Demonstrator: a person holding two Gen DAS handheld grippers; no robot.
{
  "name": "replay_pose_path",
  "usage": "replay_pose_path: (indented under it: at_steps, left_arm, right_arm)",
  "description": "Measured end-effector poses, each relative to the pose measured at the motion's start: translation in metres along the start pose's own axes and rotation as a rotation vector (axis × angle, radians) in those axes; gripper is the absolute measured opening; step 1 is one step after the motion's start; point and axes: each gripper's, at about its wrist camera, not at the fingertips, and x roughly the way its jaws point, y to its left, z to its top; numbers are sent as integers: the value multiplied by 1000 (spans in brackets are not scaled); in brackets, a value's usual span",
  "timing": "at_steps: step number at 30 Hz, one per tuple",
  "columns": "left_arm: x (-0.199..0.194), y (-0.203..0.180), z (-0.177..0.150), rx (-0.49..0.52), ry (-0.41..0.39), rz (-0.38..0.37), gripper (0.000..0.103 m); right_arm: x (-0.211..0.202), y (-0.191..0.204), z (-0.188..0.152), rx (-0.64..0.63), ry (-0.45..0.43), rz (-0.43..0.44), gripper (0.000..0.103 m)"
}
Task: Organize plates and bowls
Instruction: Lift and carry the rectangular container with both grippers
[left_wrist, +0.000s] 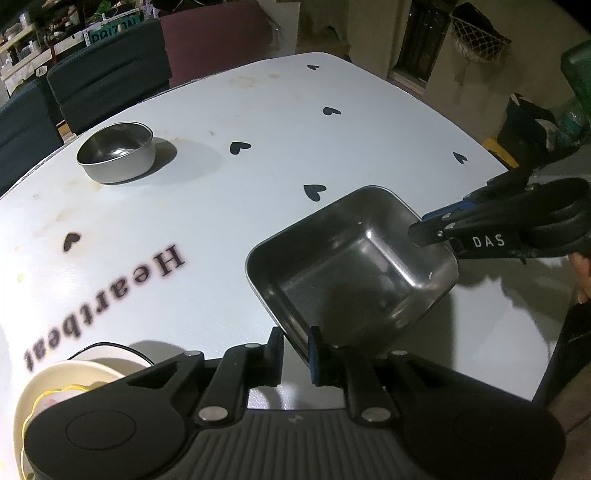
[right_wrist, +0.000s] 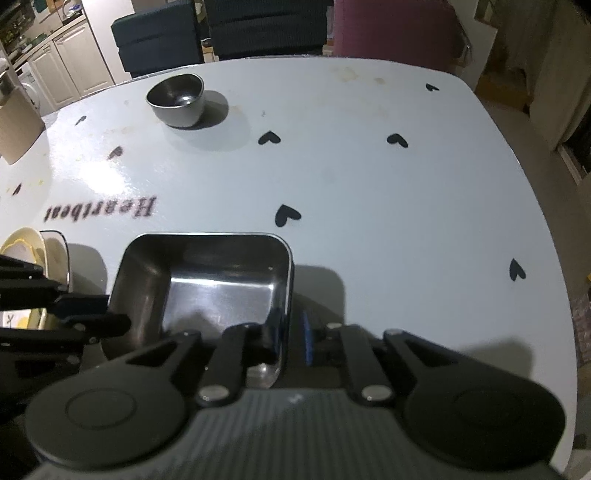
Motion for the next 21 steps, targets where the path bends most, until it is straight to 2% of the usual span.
replay_pose_path:
  at_steps: [13,21]
  left_arm:
    - [2,-1,-2,6,8,-13,20]
    - [1,-1,-2,5,8,-15,20]
  right_arm:
    - [10,-14,3,47,8,52,14]
    - [13,-13,-1,33,27,55,13]
